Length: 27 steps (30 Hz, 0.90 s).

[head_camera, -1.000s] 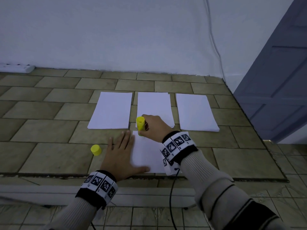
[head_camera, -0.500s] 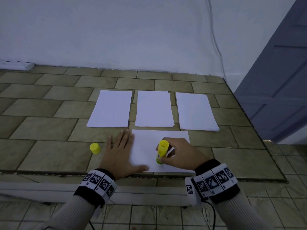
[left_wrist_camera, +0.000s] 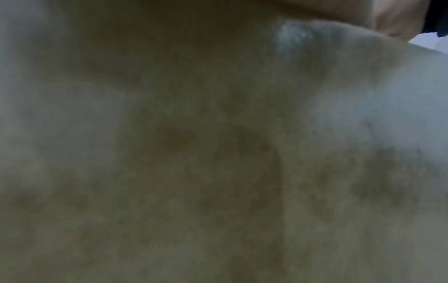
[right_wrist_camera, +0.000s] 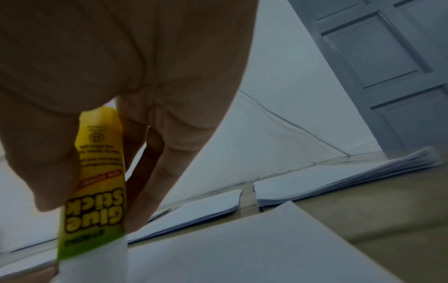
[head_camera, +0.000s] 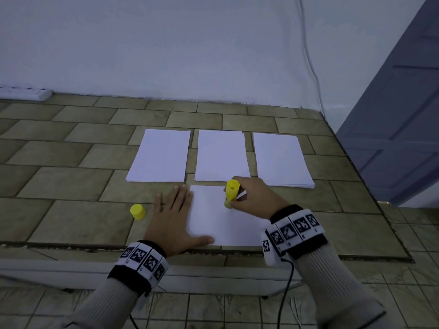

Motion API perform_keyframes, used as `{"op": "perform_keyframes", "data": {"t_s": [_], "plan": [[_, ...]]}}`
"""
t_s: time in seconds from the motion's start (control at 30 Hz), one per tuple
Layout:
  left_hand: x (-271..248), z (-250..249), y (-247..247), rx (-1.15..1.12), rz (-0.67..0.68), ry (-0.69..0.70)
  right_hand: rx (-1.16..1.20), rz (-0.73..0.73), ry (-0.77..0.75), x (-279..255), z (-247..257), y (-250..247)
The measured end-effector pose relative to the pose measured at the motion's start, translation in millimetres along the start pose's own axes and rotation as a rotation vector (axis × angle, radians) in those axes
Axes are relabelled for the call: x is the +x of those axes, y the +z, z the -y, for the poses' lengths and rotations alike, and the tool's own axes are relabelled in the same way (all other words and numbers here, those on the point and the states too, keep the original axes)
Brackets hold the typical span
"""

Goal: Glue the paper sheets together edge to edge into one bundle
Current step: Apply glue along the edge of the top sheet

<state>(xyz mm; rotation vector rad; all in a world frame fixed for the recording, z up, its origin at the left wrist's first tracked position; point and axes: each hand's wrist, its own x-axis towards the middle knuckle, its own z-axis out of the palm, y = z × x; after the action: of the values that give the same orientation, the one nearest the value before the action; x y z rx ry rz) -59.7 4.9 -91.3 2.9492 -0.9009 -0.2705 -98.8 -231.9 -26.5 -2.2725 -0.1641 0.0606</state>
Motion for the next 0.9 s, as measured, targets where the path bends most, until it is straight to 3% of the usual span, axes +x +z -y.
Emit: {"op": "perform_keyframes", "data": {"t_s": [0.37, 0.57, 0.9], "plan": [[0.9, 1.2, 2.0, -0.003, -0.006, 0.004, -0.081, -0.089, 0.038, 23.4, -7.9, -8.9], [1.2, 1.5, 2.4, 0.004, -0.009, 0.001, 0.051, -0.127, -0.010, -29.4, -17.2, -17.0], [0.5, 1.4, 2.9, -0.001, -0.028, 0.012, 0.020, -0.134, 0.054, -96.1, -30.3, -30.3]]}}
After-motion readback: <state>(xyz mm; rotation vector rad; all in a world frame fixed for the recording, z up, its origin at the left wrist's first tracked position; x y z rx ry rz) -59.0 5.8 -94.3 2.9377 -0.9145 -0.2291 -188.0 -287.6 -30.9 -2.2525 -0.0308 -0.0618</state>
